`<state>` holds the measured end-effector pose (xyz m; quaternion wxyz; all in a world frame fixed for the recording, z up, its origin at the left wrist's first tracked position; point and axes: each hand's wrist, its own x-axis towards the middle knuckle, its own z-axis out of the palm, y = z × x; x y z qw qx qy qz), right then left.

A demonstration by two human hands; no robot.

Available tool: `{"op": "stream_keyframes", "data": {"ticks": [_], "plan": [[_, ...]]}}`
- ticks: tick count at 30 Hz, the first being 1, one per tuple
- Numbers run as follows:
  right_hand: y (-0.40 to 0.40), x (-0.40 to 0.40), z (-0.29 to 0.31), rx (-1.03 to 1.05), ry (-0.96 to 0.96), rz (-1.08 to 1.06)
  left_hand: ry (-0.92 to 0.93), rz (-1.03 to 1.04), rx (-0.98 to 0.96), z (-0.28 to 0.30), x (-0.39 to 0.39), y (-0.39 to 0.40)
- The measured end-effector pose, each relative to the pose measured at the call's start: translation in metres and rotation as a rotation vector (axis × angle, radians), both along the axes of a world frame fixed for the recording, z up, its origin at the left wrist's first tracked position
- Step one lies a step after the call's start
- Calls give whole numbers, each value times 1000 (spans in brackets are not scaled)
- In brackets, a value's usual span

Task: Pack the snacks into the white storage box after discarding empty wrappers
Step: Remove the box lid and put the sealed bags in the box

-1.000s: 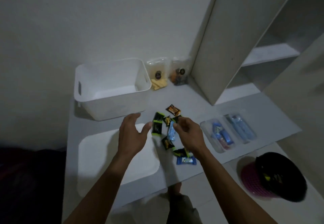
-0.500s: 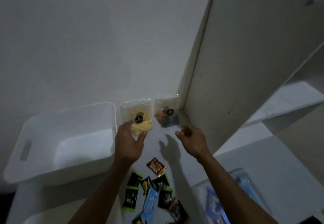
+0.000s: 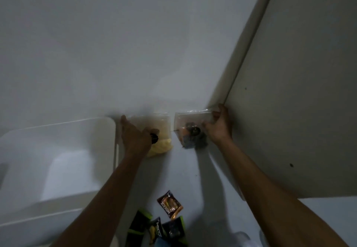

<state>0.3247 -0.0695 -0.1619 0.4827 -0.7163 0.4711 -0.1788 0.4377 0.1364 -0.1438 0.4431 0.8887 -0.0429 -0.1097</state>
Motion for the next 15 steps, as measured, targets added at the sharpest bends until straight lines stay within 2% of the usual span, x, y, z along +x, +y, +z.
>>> {"op": "stream_keyframes", "data": {"ticks": [4,10,12,15], "plan": [[-5,1,-6,-13,-15,17,-8,37,-14,-8,4,-4],[-8,-4,1,-296,134,152,-25,80,-49,-10,5,-8],[-10,-7,2,-394,174,273,-10,67,-36,-10,2,-5],[-10,-12,11,-399,244,382,-174,-52,67,-12,2,5]]}}
